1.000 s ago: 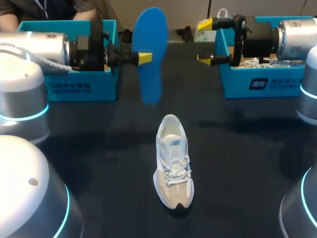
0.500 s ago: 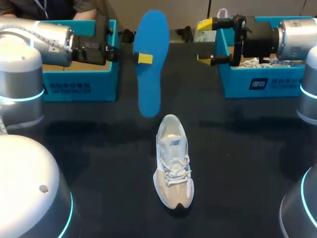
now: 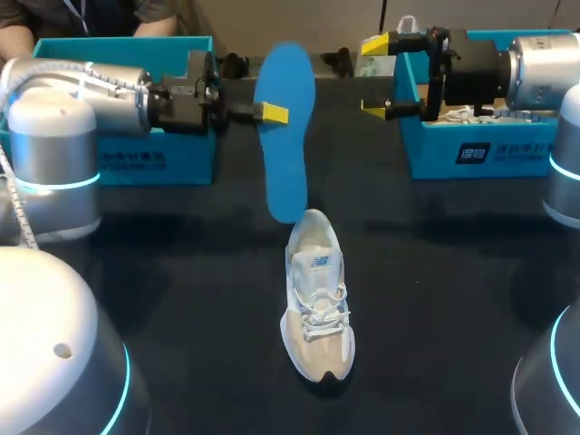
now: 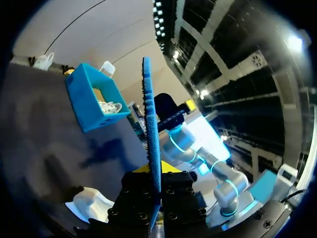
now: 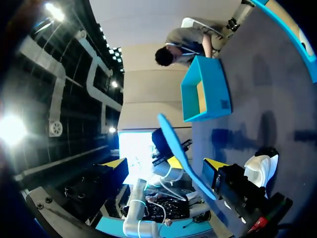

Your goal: Take the shoe out of the shoebox, open the shoe tongue, remove and reinsert the insole, then place the shoe into the shoebox

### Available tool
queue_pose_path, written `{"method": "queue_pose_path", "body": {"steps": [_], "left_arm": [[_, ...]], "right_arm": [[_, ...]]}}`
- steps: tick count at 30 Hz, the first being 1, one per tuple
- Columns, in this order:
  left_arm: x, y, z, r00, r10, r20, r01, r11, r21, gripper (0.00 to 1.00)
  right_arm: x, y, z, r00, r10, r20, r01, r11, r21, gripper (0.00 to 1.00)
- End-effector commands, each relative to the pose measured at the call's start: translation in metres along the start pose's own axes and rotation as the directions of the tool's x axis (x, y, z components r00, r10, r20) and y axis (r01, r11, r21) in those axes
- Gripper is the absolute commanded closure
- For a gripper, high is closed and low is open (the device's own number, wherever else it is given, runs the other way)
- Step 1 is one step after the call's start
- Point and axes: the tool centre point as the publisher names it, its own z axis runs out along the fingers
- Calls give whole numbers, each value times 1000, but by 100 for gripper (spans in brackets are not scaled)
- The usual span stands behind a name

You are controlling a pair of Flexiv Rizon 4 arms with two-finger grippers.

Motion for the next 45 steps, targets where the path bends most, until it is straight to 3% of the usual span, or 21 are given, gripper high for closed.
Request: {"method": "queue_pose_path", "body": {"steps": [1,22,33,38,45], "left_arm": [[-13,-4,10,996,-87,-9,87,996,6,100],[-50,3,27,927,-351,-130,359,932,46,100],[-52,1,27,906,-396,-148,408,911,61,100],[-52,1,27,906,-396,-148,408,911,61,100],[-52,1,27,906,-396,-148,408,911,61,100]], "right_arm": [[0,0,1,1000,0,2,0,1000,-1,0],[0,0,0,1000,-8,9,8,1000,6,0],[9,0,-3,950,-95,296,81,995,58,0],[23,0,2,883,-57,466,23,997,78,0],[44,-5,9,772,-60,632,10,997,82,0]]}}
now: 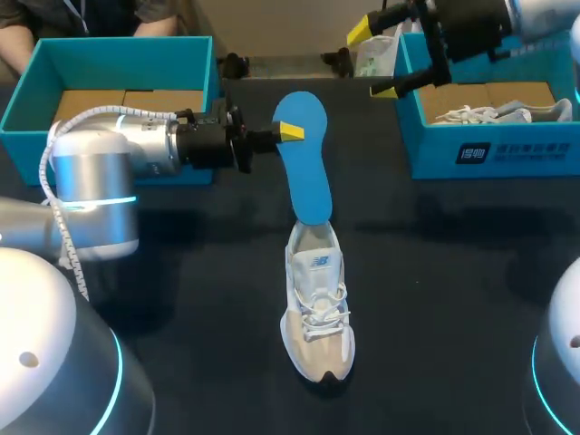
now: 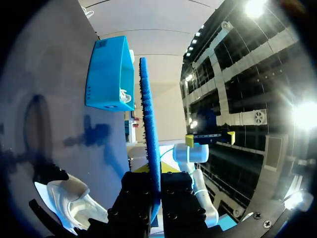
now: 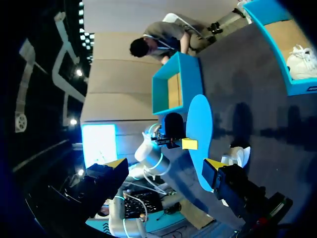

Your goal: Take the shoe out of the shoebox, open the shoe tongue, remove and reinsert the insole, then place the shoe into the shoebox

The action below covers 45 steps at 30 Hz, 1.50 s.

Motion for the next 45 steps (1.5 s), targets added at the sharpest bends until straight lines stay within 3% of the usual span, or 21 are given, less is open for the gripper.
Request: {"method": "queue_pose_path", "body": {"steps": [1,13,16,21,26,32,41,45], "left_arm": [[-1,1,1,1000,1,-1,-1,1000,3,100],[-1,1,1,1000,1,-1,-1,1000,3,100],[-1,1,1,1000,1,-1,-1,1000,3,100],[-1,1,1,1000,1,-1,-1,1000,3,100],[-1,1,1,1000,1,-1,-1,1000,3,100],[-1,1,1,1000,1,-1,-1,1000,3,100],[-1,1,1,1000,1,-1,-1,1000,3,100],[-1,1,1,1000,1,-1,-1,1000,3,100]], "right_arm": [[16,2,-2,961,4,277,-5,1000,4,0],[16,2,-2,961,4,277,-5,1000,4,0],[20,-2,5,933,-68,354,79,997,-17,0],[23,-6,21,882,-58,468,88,995,-41,0],[25,-6,32,813,20,582,13,999,-52,0],[28,-13,44,762,-20,647,71,996,-53,0],[33,-13,65,653,-13,758,35,999,-13,0],[35,-15,73,630,-24,776,46,999,-6,0]]}}
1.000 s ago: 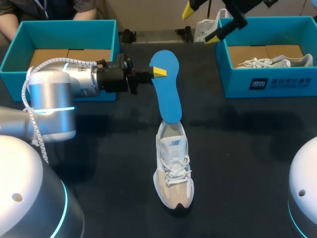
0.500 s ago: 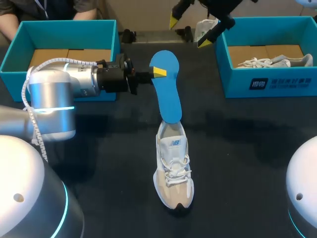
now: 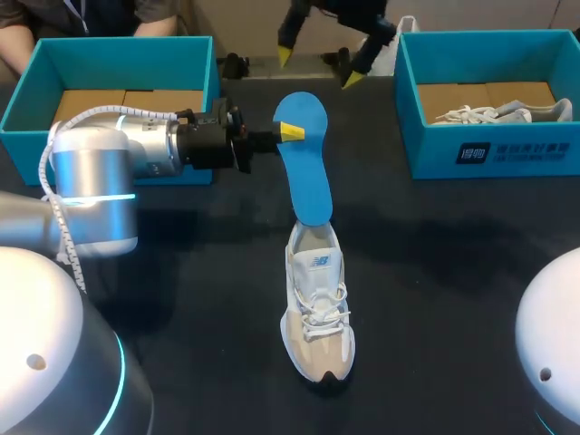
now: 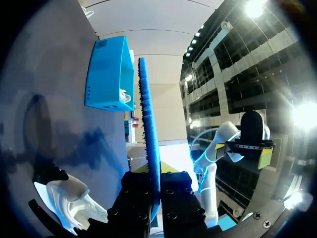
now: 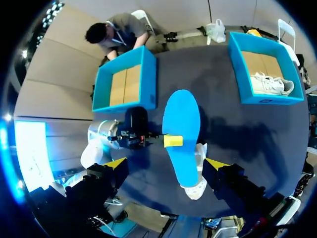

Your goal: Take the shoe out of the shoebox, open the shoe tongue, remove and reinsert the insole, then place the shoe into the shoebox

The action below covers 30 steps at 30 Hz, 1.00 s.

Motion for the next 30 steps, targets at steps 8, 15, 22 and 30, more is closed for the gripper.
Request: {"method": "queue_pose_path", "body": {"steps": [8,15,22,30], "left_arm": [[-1,0,1,1000,0,-1,0,1000,2,100],[-1,0,1,1000,0,-1,0,1000,2,100],[-1,0,1,1000,0,-1,0,1000,2,100],[-1,0,1,1000,0,-1,0,1000,2,100]], "right_arm": [[13,1,17,979,-20,205,18,1000,11,0],[19,-3,18,964,-54,261,52,999,15,0],[18,-4,19,971,-55,233,46,998,42,0],[10,3,19,996,-42,85,36,997,67,0]]}}
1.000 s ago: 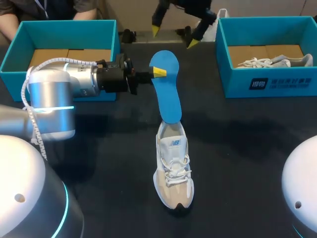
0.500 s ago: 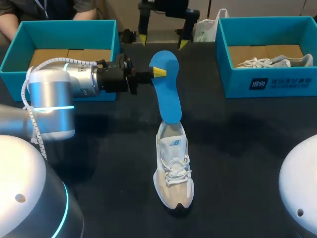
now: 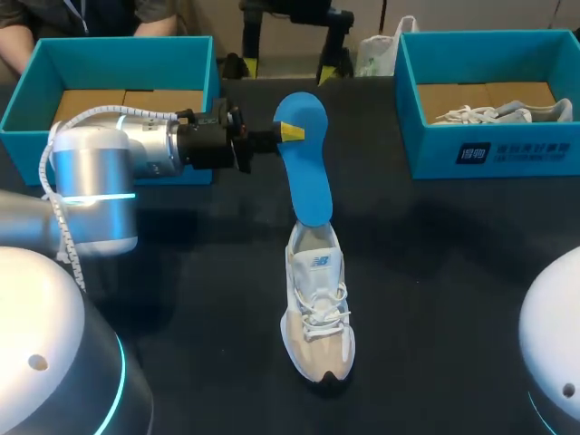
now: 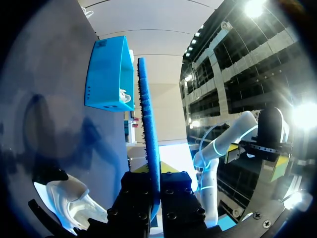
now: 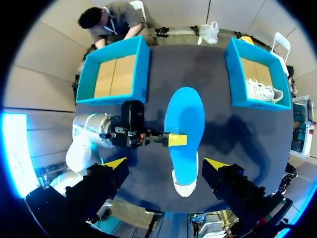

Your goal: Take the shoe out of the shoebox, open the shoe tongue, remove and reinsert the insole, then place the shoe into the shoebox

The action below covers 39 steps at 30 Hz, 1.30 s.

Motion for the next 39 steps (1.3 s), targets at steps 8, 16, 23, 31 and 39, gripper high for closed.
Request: {"method": "queue_pose_path", "body": {"steps": [8,16,23,31,39], "left_arm": [[0,1,1,1000,0,-1,0,1000,2,100],[0,1,1,1000,0,-1,0,1000,2,100],[0,1,1,1000,0,-1,0,1000,2,100],[0,1,1,1000,0,-1,0,1000,2,100],[0,1,1,1000,0,-1,0,1000,2,100]], "right_arm": [[-25,-2,6,953,-5,-304,6,1000,1,0],[-29,-1,10,906,62,-419,-39,997,64,0],[-38,-8,17,849,98,-519,-73,995,68,0],[-51,-10,27,747,147,-648,-111,989,97,0],[-59,-9,36,672,141,-727,-128,989,75,0]]}}
